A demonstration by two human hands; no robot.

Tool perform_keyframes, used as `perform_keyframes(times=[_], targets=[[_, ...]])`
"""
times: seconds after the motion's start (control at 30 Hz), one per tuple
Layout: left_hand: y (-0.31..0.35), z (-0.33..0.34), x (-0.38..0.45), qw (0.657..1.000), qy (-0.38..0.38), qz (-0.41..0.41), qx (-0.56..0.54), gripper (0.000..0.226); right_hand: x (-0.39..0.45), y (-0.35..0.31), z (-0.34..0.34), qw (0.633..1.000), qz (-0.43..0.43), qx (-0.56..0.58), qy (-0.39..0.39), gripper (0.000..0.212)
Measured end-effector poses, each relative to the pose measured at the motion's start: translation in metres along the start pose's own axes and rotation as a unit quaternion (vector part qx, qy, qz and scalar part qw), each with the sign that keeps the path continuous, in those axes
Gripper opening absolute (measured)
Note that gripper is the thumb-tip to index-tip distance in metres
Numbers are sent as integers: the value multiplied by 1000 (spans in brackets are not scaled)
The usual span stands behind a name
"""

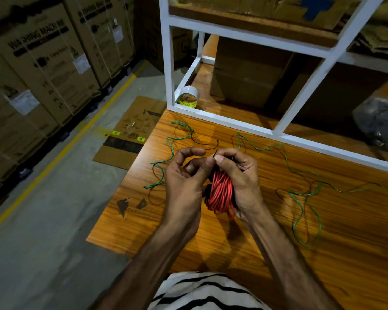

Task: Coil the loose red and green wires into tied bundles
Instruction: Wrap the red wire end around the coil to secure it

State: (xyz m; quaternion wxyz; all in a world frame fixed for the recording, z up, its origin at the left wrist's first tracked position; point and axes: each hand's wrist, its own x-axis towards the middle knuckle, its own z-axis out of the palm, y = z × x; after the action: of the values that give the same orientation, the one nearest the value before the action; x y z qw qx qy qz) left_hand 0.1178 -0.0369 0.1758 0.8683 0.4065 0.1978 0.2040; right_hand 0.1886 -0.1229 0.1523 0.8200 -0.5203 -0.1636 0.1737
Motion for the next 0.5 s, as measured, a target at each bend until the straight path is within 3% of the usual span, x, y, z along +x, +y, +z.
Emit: perform_keyframes(times=[0.2, 0.37, 0.5], targets=[[4, -5, 5, 993, -23, 44, 108, 21, -1, -1, -1, 1000, 16, -4, 3, 9], [25, -14, 22, 982, -125, -40, 138, 31, 0, -5, -6, 999, 47, 2, -23, 3], [36, -18, 37, 967, -181, -114, 136, 18, 3, -8, -7, 996, 82, 14, -31, 9]])
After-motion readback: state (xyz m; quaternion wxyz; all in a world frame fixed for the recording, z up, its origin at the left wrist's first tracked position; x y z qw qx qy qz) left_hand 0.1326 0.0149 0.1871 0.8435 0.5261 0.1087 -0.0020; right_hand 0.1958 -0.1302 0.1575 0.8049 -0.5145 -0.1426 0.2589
